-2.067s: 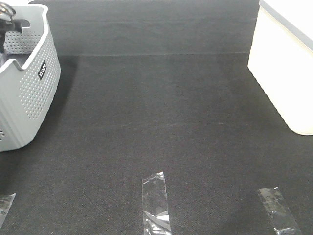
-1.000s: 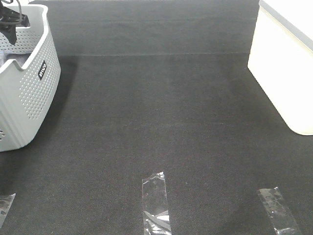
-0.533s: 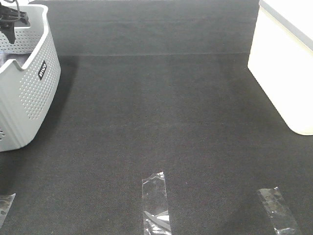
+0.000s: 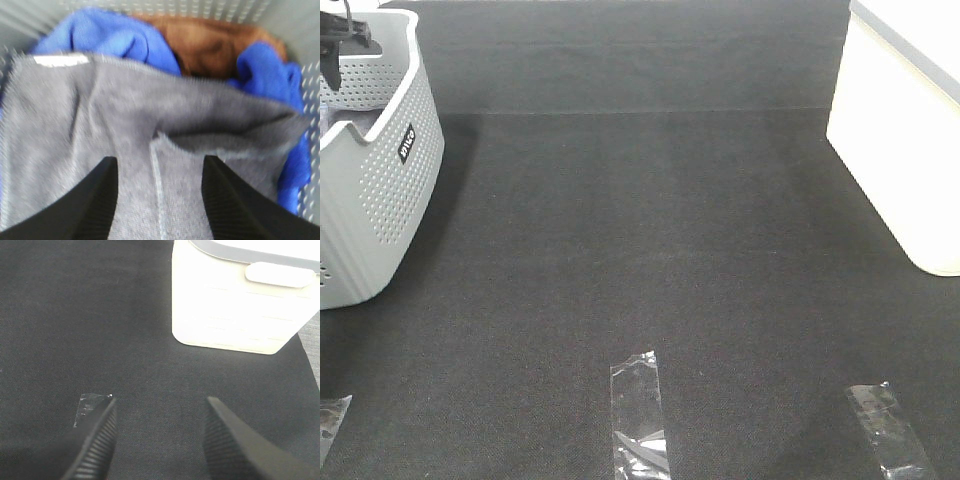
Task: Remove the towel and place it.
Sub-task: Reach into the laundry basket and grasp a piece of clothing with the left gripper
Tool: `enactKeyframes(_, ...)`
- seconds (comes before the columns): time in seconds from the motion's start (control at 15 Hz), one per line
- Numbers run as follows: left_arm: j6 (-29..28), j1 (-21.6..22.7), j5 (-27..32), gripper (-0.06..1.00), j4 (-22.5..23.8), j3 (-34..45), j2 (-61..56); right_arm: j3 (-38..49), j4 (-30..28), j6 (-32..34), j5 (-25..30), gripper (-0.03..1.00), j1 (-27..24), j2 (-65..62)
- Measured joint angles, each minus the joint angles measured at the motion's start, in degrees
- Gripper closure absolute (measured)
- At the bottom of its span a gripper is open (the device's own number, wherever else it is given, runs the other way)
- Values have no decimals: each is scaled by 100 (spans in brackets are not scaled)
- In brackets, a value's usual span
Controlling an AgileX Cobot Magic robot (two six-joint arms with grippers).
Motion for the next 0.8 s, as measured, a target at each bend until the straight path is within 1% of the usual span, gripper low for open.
enactKeyframes(0.07,6,0,0,44,23,178,-6,0,0,0,0,47,0,0)
enactKeyframes(0.13,6,0,11,44,172,441,17,0,0,0,0,47,0,0)
enactKeyframes(0.2,6,0,23,44,309,539,29,0,0,0,0,47,0,0)
enactKeyframes(0.4,6,0,29,44,458,556,29,0,0,0,0,47,0,0)
enactKeyframes(0.53,6,0,-126,44,407,556,29,0,0,0,0,47,0,0)
enactKeyframes(0.8,6,0,-871,44,115,556,34,0,0,0,0,47,0,0)
